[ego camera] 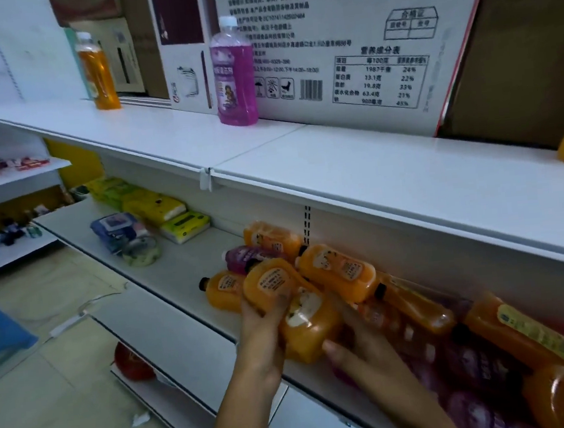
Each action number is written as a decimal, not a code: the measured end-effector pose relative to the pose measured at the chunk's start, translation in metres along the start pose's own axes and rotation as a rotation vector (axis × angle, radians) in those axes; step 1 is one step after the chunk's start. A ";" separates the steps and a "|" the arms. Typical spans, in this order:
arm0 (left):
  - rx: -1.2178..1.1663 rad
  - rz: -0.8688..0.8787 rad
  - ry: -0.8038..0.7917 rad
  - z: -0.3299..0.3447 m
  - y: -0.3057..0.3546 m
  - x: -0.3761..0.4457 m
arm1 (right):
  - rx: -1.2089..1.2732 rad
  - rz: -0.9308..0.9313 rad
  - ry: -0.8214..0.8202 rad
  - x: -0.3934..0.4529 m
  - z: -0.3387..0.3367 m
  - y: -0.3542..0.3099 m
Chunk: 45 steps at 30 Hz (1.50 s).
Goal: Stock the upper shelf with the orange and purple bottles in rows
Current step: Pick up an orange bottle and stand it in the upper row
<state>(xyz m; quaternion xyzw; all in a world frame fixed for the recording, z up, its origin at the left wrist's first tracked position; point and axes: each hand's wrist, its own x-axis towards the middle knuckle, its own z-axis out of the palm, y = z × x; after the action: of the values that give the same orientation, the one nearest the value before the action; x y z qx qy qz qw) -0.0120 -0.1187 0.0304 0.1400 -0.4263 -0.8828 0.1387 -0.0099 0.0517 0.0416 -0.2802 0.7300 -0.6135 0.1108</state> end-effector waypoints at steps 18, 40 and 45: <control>0.090 -0.052 -0.177 -0.089 0.063 -0.011 | -0.013 0.147 -0.103 0.035 0.084 -0.025; 0.414 -0.126 -1.245 -0.005 0.080 -0.098 | -0.266 0.076 0.663 -0.130 0.080 -0.134; 0.458 0.106 -1.428 0.021 0.084 -0.141 | -0.415 -0.036 0.938 -0.158 0.072 -0.187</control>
<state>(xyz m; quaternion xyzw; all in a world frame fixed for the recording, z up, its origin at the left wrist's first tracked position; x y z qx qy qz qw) 0.1212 -0.1029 0.1276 -0.4619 -0.5917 -0.6406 -0.1618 0.2069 0.0607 0.1759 -0.0034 0.8028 -0.5170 -0.2971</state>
